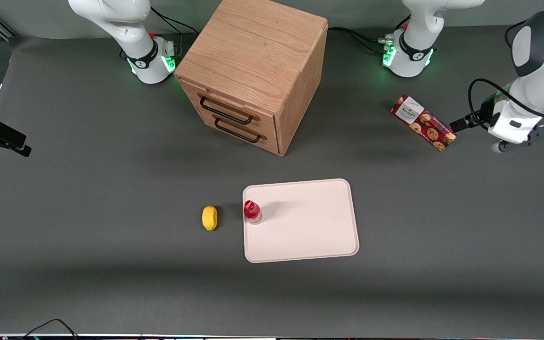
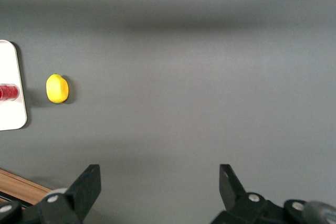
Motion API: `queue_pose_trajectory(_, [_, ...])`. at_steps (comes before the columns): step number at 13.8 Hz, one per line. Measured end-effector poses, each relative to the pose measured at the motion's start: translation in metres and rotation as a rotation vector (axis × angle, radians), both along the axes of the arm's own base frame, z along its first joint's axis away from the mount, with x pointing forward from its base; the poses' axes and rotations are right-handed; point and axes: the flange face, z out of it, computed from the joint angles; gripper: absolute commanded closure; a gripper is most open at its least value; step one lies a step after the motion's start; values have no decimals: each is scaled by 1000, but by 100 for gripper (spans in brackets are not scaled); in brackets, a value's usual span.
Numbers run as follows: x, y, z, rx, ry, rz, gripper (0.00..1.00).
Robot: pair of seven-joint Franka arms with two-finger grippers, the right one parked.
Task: Place red cookie box on tray
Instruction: 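Move the left gripper over the red plaid cookie box and descend, then close the left gripper on the cookie box's end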
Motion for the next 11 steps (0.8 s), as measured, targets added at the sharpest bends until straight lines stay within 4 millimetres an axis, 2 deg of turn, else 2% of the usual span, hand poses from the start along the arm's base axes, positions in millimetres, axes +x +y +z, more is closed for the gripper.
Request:
queue_pose_trajectory(3, [-37,6,-37,-14,-19,16,0])
queue_pose_trajectory(7, [-82,10,-99,-30,-33,52,0])
queue_pose_trajectory(11, [-111,22,-134,-51,-32,100,0])
